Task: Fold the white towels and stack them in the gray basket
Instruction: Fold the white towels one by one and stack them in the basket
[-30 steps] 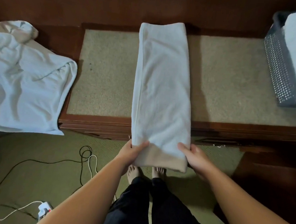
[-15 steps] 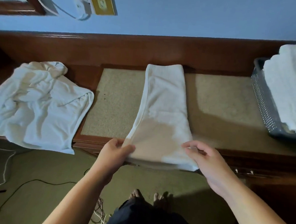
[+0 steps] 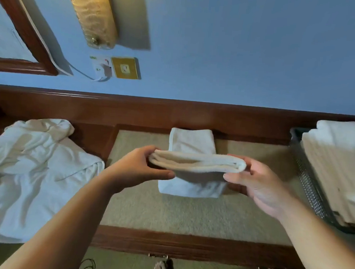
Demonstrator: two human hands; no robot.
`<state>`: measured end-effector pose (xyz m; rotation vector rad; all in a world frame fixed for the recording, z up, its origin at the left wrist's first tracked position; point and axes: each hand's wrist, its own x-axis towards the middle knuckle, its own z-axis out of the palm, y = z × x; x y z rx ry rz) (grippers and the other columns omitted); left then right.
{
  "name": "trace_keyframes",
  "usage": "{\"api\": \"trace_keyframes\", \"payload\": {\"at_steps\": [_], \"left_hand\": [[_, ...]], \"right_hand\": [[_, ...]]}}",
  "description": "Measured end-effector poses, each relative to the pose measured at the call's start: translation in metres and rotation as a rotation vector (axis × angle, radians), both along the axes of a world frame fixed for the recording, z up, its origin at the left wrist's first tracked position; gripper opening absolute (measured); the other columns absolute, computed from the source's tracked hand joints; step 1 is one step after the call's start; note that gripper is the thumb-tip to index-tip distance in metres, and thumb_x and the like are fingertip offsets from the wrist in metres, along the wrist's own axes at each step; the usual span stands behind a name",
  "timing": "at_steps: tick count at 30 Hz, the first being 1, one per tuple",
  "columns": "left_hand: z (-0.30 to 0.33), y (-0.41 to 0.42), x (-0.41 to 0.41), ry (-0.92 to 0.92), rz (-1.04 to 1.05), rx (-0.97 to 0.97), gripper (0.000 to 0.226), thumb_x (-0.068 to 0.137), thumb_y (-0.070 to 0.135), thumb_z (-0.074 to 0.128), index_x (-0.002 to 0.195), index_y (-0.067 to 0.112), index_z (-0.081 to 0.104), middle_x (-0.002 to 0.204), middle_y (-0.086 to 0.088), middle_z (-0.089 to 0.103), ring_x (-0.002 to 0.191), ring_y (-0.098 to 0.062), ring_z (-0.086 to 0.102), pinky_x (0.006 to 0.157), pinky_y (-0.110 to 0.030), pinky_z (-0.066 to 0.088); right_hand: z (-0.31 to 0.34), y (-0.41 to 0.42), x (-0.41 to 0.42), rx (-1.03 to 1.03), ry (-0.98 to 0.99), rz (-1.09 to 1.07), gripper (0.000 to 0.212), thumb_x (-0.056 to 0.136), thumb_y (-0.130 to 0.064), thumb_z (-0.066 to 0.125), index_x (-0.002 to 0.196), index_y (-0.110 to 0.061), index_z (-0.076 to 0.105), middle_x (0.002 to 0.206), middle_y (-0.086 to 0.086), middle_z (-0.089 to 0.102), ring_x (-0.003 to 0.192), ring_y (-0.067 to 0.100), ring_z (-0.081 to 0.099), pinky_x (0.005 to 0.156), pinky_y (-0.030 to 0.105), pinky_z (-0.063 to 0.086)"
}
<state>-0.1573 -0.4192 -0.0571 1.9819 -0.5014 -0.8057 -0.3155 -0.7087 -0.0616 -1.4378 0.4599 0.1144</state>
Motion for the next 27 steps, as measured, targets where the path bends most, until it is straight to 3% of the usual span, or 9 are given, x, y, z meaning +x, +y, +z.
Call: {"api": "trace_keyframes", "payload": {"at_steps": [3,5,9,12,15,19,22,25,27], "left_hand": [[-0.009,-0.021,0.042,-0.118,-0.007,0.032,0.023,0.086,0.025,0.084,0.104,0.020,0.071,0.090,-0.003,0.077,0.086,-0.022,0.074,0.077,-0.040,0.060],[-0.020,-0.040,0.070,-0.151,0.017,0.009,0.015,0.091,0.025,0.079,0.100,0.018,0.069,0.083,-0.002,0.077,0.076,-0.017,0.073,0.068,-0.035,0.058],[-0.053,-0.079,0.123,-0.130,0.115,-0.016,0.021,0.092,0.030,0.080,0.099,0.013,0.070,0.080,0.000,0.070,0.073,-0.008,0.061,0.067,-0.026,0.047],[-0.086,-0.108,0.158,-0.099,0.209,-0.004,0.023,0.091,0.034,0.079,0.099,0.014,0.072,0.090,-0.007,0.075,0.081,-0.014,0.065,0.070,-0.029,0.046],[-0.126,-0.136,0.188,-0.073,0.296,0.027,0.019,0.090,0.039,0.080,0.094,0.021,0.074,0.087,0.002,0.076,0.084,-0.017,0.069,0.070,-0.031,0.051],[-0.186,-0.165,0.218,-0.065,0.373,0.138,0.021,0.085,0.049,0.077,0.092,0.029,0.074,0.087,0.004,0.076,0.087,-0.020,0.072,0.078,-0.042,0.059],[-0.223,-0.180,0.233,-0.058,0.422,0.211,0.028,0.090,0.049,0.073,0.105,0.024,0.072,0.093,0.004,0.074,0.094,-0.024,0.071,0.081,-0.041,0.059],[-0.250,-0.194,0.246,-0.053,0.485,0.287,0.056,0.095,0.053,0.066,0.136,0.015,0.062,0.113,-0.001,0.070,0.105,-0.027,0.066,0.082,-0.034,0.051],[-0.264,-0.202,0.255,-0.077,0.477,0.361,0.060,0.097,0.053,0.060,0.142,0.013,0.058,0.124,-0.007,0.069,0.113,-0.031,0.065,0.083,-0.033,0.047]], "right_hand": [[-0.013,-0.013,0.042,-0.206,0.022,-0.133,0.035,0.087,-0.005,0.078,0.117,-0.023,0.072,0.108,-0.003,0.079,0.104,0.013,0.073,0.091,0.031,0.055],[-0.029,-0.026,0.071,-0.236,0.033,-0.201,0.026,0.094,-0.011,0.074,0.115,-0.026,0.073,0.107,-0.001,0.079,0.099,0.017,0.075,0.088,0.036,0.059],[-0.059,-0.054,0.129,-0.263,0.085,-0.240,0.013,0.099,-0.023,0.070,0.112,-0.026,0.072,0.098,0.006,0.079,0.081,0.022,0.074,0.077,0.041,0.058],[-0.081,-0.075,0.171,-0.310,0.141,-0.239,0.016,0.101,-0.032,0.067,0.115,-0.025,0.069,0.093,0.005,0.078,0.081,0.027,0.074,0.077,0.042,0.061],[-0.112,-0.097,0.210,-0.355,0.206,-0.246,0.022,0.102,-0.036,0.064,0.120,-0.023,0.065,0.098,0.006,0.074,0.082,0.023,0.072,0.067,0.034,0.060],[-0.167,-0.116,0.255,-0.384,0.341,-0.278,0.021,0.103,-0.037,0.061,0.117,-0.021,0.061,0.102,0.005,0.069,0.087,0.022,0.069,0.067,0.031,0.056],[-0.209,-0.124,0.281,-0.393,0.423,-0.296,0.023,0.104,-0.037,0.059,0.116,-0.017,0.061,0.100,0.006,0.070,0.085,0.022,0.069,0.062,0.031,0.054],[-0.243,-0.132,0.301,-0.431,0.472,-0.304,0.024,0.106,-0.035,0.053,0.112,-0.013,0.061,0.091,0.008,0.073,0.075,0.023,0.070,0.055,0.032,0.051],[-0.263,-0.138,0.309,-0.473,0.499,-0.313,0.029,0.104,-0.038,0.052,0.108,-0.011,0.063,0.089,0.010,0.074,0.074,0.026,0.071,0.060,0.037,0.058]]}}
